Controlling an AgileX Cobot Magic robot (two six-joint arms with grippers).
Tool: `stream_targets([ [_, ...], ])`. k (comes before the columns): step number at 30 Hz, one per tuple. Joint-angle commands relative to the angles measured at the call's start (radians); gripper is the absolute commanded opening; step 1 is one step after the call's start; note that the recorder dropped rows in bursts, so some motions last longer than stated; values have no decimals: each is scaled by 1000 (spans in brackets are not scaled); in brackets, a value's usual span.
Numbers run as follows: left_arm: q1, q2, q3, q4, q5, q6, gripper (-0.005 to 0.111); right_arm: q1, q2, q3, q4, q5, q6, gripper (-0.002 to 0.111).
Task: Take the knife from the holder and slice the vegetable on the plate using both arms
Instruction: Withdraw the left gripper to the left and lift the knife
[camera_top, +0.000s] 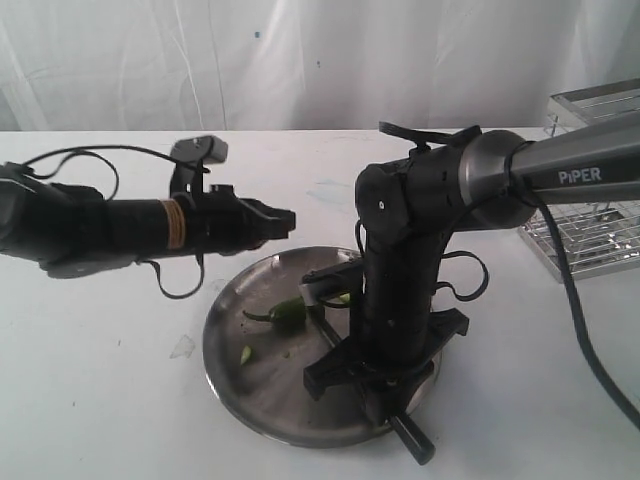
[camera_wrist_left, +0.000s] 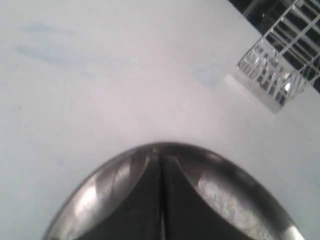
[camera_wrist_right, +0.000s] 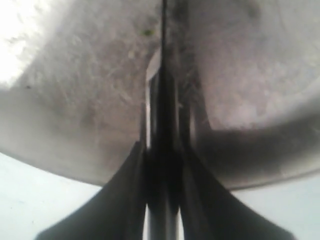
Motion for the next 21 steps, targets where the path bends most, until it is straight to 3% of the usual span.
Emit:
stream_targets([
  [1, 54, -82, 11, 51, 64, -12, 0, -10, -28, 8, -28, -15, 2, 0],
  [3, 75, -110, 11, 74, 125, -32, 0, -10, -43, 6, -34, -15, 2, 0],
  [8, 96, -201, 21, 195, 445, -115, 0, -12, -76, 5, -121, -15, 11, 0],
  [16, 96, -305, 64, 205, 514, -132, 0, -32, -76, 5, -176, -35, 16, 0],
  [21, 96, -402, 85, 299, 783, -137, 0, -90, -76, 5, -183, -37, 14, 0],
])
